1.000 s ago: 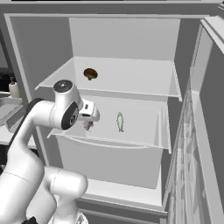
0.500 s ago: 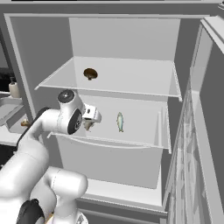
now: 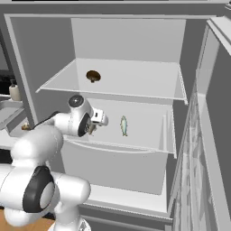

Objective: Place one mushroom and one fish in each tupperware on the nearby counter, to pack two identical lunches.

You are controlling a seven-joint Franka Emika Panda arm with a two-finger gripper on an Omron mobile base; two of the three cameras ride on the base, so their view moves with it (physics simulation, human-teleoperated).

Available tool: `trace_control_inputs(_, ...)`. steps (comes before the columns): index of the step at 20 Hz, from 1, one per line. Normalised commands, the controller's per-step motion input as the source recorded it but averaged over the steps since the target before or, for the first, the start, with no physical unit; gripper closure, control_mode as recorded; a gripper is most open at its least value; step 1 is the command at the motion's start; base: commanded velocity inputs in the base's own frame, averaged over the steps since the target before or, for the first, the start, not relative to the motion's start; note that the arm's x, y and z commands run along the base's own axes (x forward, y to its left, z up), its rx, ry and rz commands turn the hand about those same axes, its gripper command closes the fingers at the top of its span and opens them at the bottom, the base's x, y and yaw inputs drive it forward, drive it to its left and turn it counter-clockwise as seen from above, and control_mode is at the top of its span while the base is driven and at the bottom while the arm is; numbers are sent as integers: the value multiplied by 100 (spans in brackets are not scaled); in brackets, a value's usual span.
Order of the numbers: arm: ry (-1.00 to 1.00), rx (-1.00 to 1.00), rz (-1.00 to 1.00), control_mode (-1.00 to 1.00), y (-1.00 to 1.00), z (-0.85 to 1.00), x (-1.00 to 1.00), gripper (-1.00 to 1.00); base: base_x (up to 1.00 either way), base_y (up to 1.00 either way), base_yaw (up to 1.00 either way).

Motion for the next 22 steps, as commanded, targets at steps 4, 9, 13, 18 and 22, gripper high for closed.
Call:
trace_control_inputs(4, 4, 0, 0, -100, 4, -49, 37, 100, 0, 0, 0)
trace_control_inputs(9, 2, -1, 0, -100, 4, -28, 18, 100, 0, 0, 0)
trace_control_inputs(13, 7, 0, 0, -100, -2, -8, -7, 100, 0, 0, 0)
trace_control_inputs(18, -16, 5, 0, -100, -33, -11, -94, 100, 0, 0, 0)
trace_control_inputs(22, -39, 12, 0, -100, -26, 42, -100, 100, 0, 0, 0)
